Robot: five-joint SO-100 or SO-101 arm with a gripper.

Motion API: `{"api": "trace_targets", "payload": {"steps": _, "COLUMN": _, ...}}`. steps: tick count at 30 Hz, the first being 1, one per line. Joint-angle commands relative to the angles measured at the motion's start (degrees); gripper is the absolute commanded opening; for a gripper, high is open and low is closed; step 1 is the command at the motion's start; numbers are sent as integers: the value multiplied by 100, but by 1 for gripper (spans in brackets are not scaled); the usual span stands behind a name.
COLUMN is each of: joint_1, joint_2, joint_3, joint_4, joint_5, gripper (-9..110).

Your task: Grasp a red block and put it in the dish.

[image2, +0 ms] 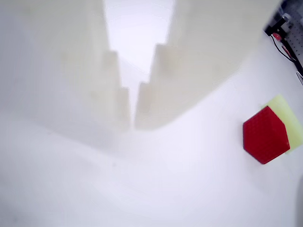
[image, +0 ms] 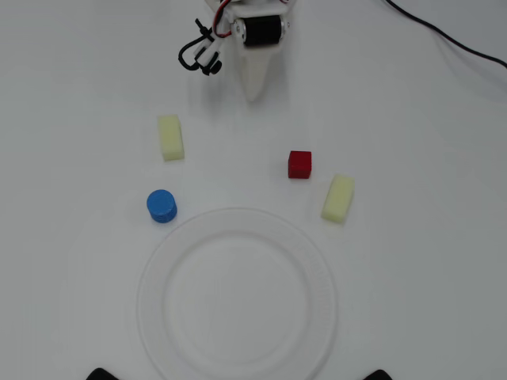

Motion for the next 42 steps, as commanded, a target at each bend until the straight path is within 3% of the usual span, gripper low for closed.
{"api": "trace_targets", "payload": {"steps": 1, "joint_1": 114, "joint_2": 1011, "joint_3": 404, "joint_4": 422, "joint_5": -264, "gripper": 1}}
{"api": "trace_targets", "payload": {"steps": 12, "joint_1": 123, "joint_2": 914, "joint_3": -18, "joint_4": 396, "joint_5": -369, "gripper": 0}}
{"api": "trace_targets", "payload": {"steps": 25, "joint_1": -158, "joint_2": -5353, "joint_3": -4298, "joint_4": 404, "joint_5": 18, "gripper": 9}}
{"api": "trace_targets", "payload": {"steps": 33, "joint_1": -729, "joint_2": -6495, "joint_3": -5309, "joint_4": 396, "joint_5": 272, "gripper": 28}}
{"api": "trace_targets", "payload": {"steps": 42, "joint_1": -1564, "joint_2": -7462, "joint_3": -6038, "joint_4": 0, "joint_5": 870, "gripper": 31}}
